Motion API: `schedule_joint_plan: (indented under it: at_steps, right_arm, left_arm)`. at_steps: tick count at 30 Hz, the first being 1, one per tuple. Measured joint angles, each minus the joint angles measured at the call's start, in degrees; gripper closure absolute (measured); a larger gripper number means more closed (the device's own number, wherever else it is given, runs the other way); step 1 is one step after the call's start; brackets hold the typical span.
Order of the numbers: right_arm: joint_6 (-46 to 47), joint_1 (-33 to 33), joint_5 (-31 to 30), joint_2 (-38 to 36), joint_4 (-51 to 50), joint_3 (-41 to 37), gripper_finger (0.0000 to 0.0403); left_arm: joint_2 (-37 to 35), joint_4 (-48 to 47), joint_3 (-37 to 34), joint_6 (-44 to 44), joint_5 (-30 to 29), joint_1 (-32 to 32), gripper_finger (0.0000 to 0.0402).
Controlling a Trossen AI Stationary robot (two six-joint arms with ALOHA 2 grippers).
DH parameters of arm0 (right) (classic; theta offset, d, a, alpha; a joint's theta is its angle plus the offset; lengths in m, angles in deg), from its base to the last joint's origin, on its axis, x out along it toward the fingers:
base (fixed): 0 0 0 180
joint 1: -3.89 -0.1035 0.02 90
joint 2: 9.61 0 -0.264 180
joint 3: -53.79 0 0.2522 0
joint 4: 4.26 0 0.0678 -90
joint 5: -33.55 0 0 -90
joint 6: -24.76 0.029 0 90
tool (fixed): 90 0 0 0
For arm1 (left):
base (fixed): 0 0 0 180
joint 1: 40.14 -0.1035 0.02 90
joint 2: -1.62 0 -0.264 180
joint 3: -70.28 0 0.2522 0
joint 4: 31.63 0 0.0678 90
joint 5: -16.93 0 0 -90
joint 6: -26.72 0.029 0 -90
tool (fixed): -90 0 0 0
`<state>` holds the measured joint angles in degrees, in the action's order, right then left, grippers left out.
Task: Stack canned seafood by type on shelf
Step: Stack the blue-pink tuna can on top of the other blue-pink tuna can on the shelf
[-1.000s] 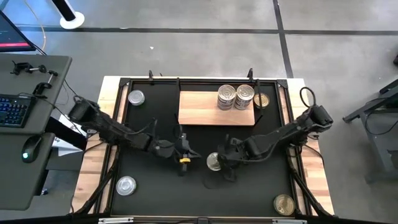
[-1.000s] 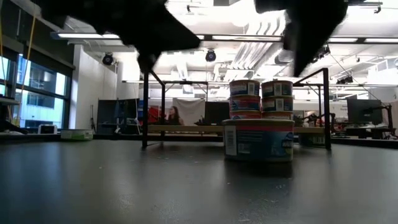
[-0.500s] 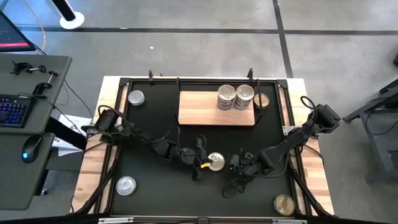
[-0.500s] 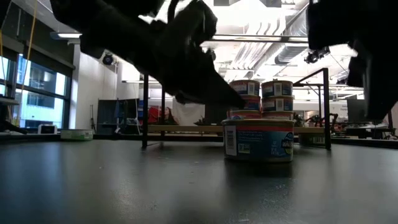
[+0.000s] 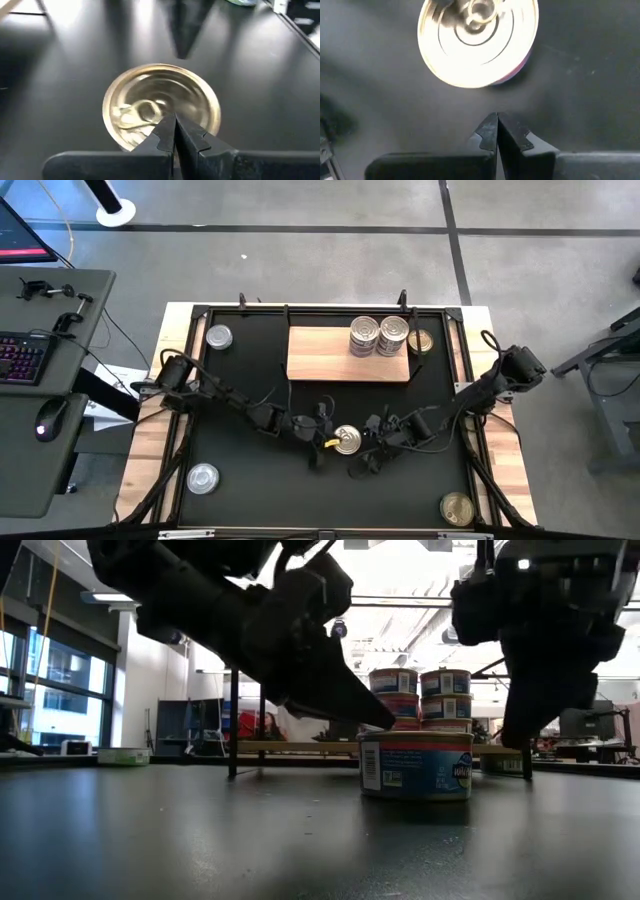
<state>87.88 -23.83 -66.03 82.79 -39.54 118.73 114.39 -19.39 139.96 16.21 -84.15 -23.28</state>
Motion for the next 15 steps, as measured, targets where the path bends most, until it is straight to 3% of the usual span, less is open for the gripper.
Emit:
schedule_joint_plan:
  at_steps: [15]
  right_arm:
    - [1.3, -0.7, 0.3, 0.0, -4.6, 0.0, 0.0403]
  left_arm:
    - [0.0, -1.0, 0.0, 0.2, 1.8, -0.4, 0.0402]
